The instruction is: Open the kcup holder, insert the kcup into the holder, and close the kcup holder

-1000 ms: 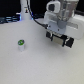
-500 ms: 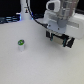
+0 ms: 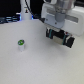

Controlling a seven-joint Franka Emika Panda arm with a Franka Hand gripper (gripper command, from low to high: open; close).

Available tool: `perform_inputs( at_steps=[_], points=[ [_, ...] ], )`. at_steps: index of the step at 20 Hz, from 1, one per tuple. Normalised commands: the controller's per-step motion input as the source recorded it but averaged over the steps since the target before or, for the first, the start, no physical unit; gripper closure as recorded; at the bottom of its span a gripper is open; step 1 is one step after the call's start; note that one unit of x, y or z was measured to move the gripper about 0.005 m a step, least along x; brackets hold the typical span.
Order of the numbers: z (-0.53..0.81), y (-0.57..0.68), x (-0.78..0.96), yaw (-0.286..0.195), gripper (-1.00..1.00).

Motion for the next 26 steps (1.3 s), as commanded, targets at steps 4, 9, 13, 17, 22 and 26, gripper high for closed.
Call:
perform_inputs(
  at_steps=[4,9,13,17,22,26],
  points=[
    [0.27,-0.37,-0.36,-0.237,-1.00],
    [0.17,-0.40,-0.41,-0.229,-1.00],
    [0.03,-0.47,-0.37,-0.221,-1.00],
    [-0.02,-0.52,-0.35,-0.219,-1.00],
    [-0.15,-0.53,-0.37,-0.222,-1.00],
    [-0.27,-0.50,-0.44,-0.228,-1.00]
  ],
)
